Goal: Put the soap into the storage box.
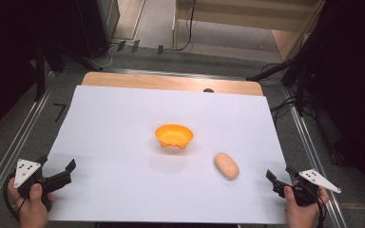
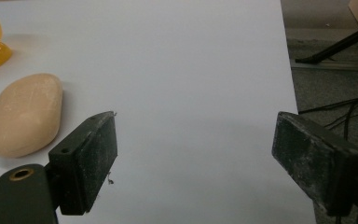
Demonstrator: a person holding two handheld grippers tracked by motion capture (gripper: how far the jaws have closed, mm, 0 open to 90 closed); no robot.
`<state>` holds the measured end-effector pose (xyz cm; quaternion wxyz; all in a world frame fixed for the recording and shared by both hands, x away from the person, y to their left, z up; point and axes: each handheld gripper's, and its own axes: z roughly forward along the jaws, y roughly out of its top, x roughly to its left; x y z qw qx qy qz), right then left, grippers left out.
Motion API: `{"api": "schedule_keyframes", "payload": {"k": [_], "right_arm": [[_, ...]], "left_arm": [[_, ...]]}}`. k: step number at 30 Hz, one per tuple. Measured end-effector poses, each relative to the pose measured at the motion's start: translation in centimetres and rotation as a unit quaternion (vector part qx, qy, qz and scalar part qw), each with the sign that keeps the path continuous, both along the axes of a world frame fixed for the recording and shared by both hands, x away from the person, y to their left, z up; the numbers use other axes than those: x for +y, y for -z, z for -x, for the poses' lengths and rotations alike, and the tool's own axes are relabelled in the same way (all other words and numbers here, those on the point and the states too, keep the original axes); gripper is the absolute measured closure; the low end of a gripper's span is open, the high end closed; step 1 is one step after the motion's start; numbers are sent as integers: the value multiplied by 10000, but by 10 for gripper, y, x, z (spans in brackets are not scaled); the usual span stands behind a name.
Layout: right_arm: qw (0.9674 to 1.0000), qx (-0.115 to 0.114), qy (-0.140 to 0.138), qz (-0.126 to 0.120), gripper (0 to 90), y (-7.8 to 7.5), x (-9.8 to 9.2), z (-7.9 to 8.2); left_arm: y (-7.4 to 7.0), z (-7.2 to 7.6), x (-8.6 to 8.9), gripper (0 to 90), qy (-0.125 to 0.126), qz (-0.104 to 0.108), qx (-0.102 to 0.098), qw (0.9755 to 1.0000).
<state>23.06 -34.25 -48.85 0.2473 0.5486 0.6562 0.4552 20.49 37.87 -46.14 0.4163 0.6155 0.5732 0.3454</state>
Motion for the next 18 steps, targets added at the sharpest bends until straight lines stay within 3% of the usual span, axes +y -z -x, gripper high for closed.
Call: {"api": "schedule_keyframes", "payload": {"k": [2, 7, 12, 13, 16, 18], "right_arm": [[10000, 10, -1, 63, 151, 0, 2, 0], [9983, 84, -54, 570, 199, -1, 12, -2], [9956, 238, -396, 817, 258, -2, 19, -6], [9945, 282, -500, 872, 292, -2, 21, -7], [9866, 420, -846, 1331, 344, -6, 30, -11], [9841, 432, -984, 1417, 344, -8, 34, -13]], "left_arm": [[0, 0, 0, 44, -5, 7, 1, 10000], [0, 0, 1, 44, -20, 38, 2, 10000], [0, 0, 0, 44, -10, 27, 19, 10000], [0, 0, 1, 44, -6, 28, 33, 10000], [0, 0, 1, 44, -4, 30, 34, 10000], [0, -1, 1, 44, 1, 28, 37, 10000]]}}
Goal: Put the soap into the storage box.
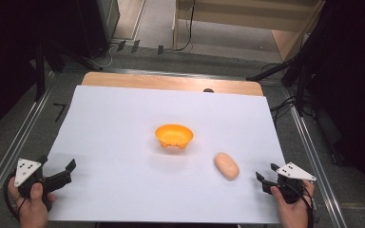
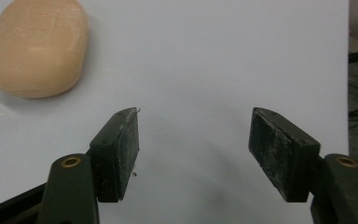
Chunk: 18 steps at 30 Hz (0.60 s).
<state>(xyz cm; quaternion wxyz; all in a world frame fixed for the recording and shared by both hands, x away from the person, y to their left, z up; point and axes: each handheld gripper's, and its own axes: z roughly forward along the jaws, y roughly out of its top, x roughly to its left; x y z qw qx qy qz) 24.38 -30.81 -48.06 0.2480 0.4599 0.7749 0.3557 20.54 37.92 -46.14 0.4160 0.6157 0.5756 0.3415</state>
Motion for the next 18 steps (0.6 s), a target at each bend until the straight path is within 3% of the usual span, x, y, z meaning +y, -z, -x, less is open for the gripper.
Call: {"api": "schedule_keyframes", "payload": {"k": [1, 2, 4, 10, 14, 18], "right_arm": [[9999, 72, -87, 33, 344, -2, 2, -1], [9993, 157, -236, 226, 335, -6, 7, -4], [9990, 208, -304, 272, 338, -9, 9, -5], [9949, 802, -542, 271, 301, -21, 19, -13], [9891, 1226, -669, 477, 224, -25, 23, -21], [9808, 1671, -775, 633, 134, -28, 28, -28]], "left_arm": [[0, 0, 0, 44, 3, 4, 0, 10000], [0, 0, 0, 44, -2, 10, 6, 10000], [0, 0, 0, 44, 2, 24, 9, 10000], [0, 0, 0, 44, -1, 20, 6, 10000], [0, -1, 0, 44, 31, -3, 38, 10000], [0, -2, -1, 44, 55, -24, 68, 10000]]}}
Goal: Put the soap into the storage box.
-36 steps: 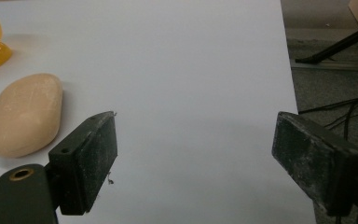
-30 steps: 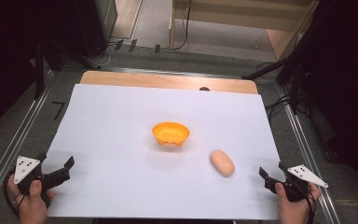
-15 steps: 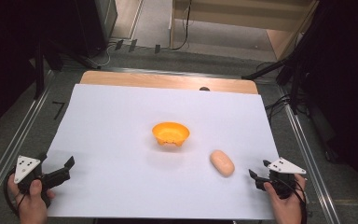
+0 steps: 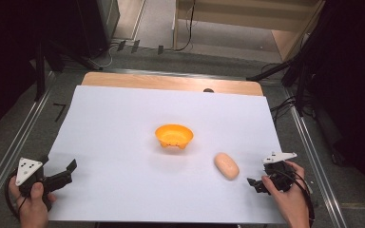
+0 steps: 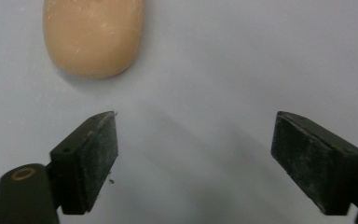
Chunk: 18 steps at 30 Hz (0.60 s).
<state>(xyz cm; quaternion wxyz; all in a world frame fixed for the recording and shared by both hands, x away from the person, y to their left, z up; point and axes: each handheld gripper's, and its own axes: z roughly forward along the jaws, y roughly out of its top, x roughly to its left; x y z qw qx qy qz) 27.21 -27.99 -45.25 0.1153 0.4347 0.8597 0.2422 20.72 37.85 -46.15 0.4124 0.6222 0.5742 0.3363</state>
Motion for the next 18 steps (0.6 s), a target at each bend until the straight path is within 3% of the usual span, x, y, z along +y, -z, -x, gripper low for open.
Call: {"api": "schedule_keyframes", "payload": {"k": [1, 3, 7, 18], "right_arm": [[9997, 179, -105, 135, 133, -1, 4, -2], [9987, 327, -212, 334, 133, -3, 11, -4], [9961, 709, -350, 395, 98, -8, 20, -10], [9939, 1002, -299, 339, 134, -15, 45, -26]], "left_arm": [[0, 0, 0, 44, 2, 0, 2, 10000], [0, 0, 0, 44, -5, -3, 11, 10000], [0, 0, 0, 44, -12, -17, 1, 10000], [0, 0, 0, 44, 7, -2, 3, 10000]]}}
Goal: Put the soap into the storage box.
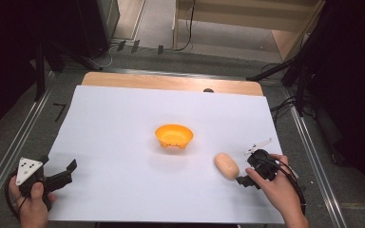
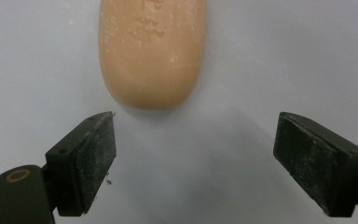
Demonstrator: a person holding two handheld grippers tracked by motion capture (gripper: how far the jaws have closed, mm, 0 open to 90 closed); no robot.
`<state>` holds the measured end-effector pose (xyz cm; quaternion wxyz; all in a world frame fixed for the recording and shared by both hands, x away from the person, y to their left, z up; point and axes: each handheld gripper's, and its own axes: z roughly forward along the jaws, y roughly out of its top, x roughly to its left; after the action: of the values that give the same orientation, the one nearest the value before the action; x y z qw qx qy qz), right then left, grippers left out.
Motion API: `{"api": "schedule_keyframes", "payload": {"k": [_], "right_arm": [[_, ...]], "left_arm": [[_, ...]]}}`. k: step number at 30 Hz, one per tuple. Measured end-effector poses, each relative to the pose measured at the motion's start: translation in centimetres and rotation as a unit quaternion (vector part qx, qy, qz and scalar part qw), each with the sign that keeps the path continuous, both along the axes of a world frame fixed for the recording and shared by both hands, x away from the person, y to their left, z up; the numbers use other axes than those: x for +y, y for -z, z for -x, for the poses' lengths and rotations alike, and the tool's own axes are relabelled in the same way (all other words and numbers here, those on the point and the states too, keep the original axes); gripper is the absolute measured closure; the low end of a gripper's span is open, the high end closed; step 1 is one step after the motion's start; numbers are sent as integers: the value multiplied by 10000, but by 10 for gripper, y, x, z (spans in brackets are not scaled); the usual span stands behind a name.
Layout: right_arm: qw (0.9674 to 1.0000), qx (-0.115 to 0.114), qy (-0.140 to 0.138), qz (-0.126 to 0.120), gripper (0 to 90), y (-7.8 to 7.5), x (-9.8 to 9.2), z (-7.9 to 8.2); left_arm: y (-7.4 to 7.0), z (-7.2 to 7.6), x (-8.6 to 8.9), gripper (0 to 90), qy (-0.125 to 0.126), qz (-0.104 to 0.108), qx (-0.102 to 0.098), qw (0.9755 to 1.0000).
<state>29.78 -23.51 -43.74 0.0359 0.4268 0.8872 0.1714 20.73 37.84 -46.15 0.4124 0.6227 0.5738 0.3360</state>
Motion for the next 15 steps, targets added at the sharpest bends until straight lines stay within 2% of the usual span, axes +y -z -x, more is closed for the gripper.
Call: {"api": "schedule_keyframes", "payload": {"k": [15], "right_arm": [[9996, 229, -65, 167, 136, 5, 32, -22]], "left_arm": [[0, 0, 0, 44, -21, -4, 17, 10000]]}}
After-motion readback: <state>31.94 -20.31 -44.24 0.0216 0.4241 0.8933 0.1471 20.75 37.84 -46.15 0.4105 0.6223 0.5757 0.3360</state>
